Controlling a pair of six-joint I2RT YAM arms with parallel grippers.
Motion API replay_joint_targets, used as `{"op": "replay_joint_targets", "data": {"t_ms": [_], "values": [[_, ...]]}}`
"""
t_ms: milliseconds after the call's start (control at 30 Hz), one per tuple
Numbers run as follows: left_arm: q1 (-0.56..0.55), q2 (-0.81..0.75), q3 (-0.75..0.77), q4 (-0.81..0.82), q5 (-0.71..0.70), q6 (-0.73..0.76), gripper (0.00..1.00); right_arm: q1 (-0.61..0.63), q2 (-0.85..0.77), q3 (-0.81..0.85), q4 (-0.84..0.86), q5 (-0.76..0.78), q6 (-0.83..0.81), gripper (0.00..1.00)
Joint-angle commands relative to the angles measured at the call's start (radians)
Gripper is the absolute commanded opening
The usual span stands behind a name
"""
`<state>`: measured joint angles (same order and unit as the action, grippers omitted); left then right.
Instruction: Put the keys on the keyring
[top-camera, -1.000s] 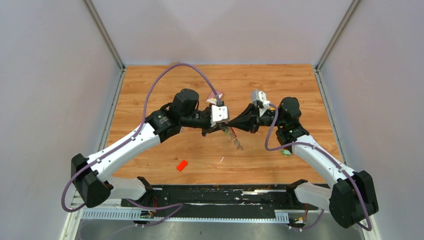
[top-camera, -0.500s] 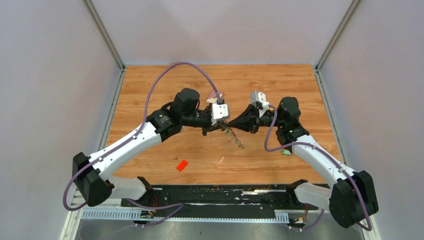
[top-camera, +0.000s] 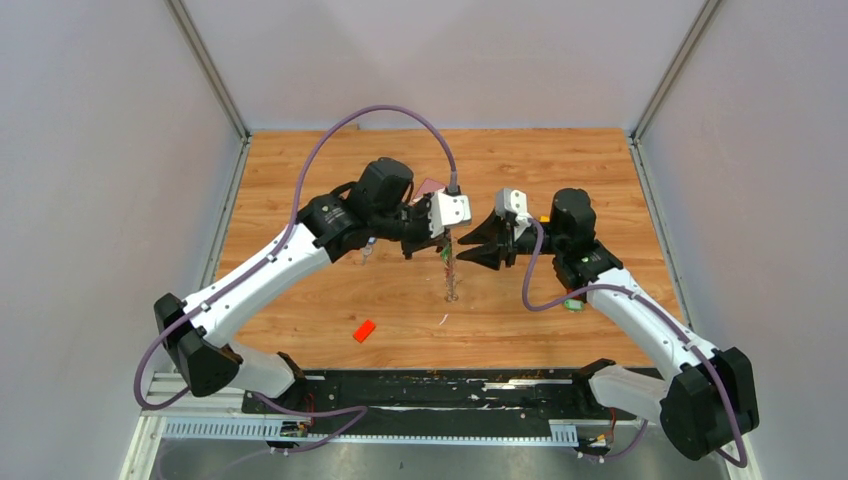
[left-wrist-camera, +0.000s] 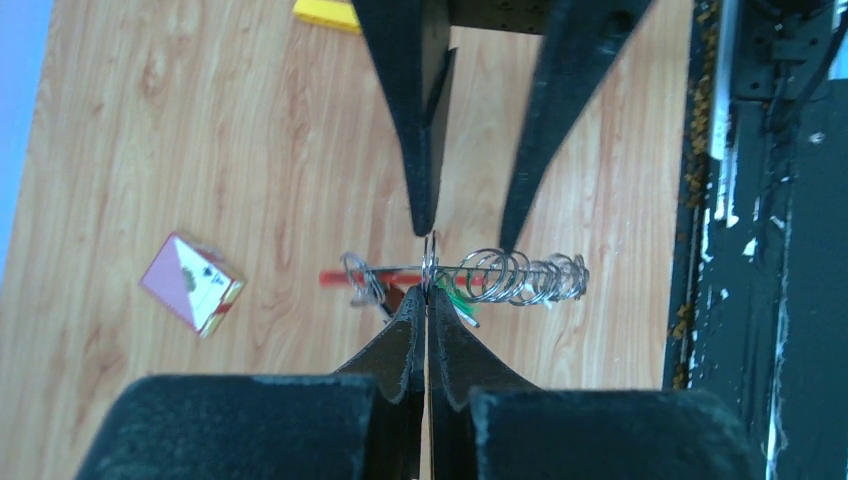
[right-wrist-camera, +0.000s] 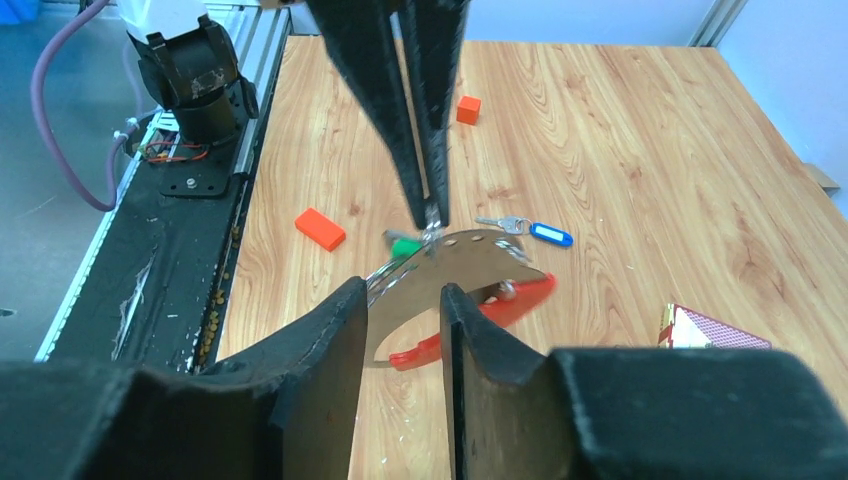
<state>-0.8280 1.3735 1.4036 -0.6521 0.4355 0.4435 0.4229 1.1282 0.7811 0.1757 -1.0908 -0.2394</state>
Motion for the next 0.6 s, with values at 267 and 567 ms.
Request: {"op": "replay_joint_targets", "data": {"t_ms": [267, 567], "values": [[-0.093, 0.136, 0.307, -0.4, -0.292, 0.04, 0.0, 0.001, -0.01, 0.036, -0.019, 0.0, -0.036, 0.41], [-0.135, 0.222, 0.455, -0.519, -0.373, -0.007, 0.0, 0.003, 0.011, 0.013, 0.077, -0.032, 0.045, 0.37]]}}
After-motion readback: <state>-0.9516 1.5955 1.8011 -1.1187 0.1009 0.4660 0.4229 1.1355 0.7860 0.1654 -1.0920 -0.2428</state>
